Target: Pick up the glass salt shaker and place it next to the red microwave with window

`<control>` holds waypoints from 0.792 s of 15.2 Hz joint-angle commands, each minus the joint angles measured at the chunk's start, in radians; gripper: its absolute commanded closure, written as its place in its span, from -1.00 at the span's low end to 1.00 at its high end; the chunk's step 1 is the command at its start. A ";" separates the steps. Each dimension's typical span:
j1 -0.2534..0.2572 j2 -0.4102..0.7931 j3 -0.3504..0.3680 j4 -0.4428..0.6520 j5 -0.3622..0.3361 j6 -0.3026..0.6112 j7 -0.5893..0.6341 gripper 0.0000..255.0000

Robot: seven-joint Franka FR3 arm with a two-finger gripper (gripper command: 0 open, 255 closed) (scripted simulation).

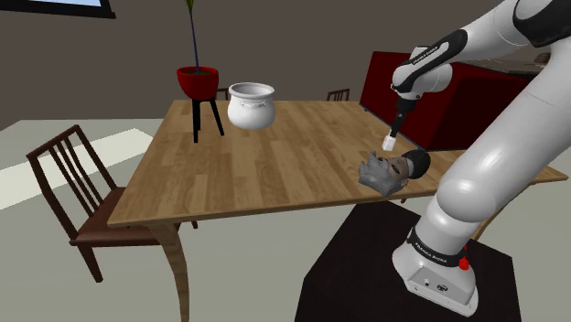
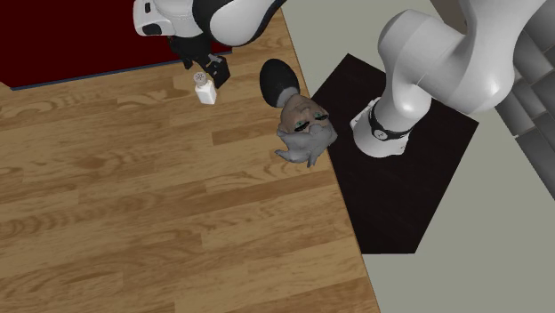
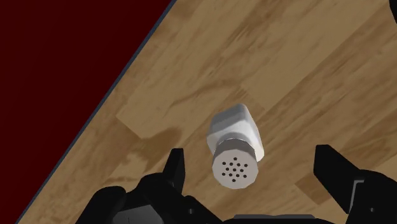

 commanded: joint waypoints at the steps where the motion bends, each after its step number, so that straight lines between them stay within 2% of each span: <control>1: -0.007 -0.032 0.015 0.013 -0.021 -0.040 0.016 -1.00; 4: -0.023 -0.106 0.058 0.056 -0.058 -0.148 0.048 -1.00; 12: -0.024 -0.106 0.058 0.056 -0.058 -0.148 0.048 -1.00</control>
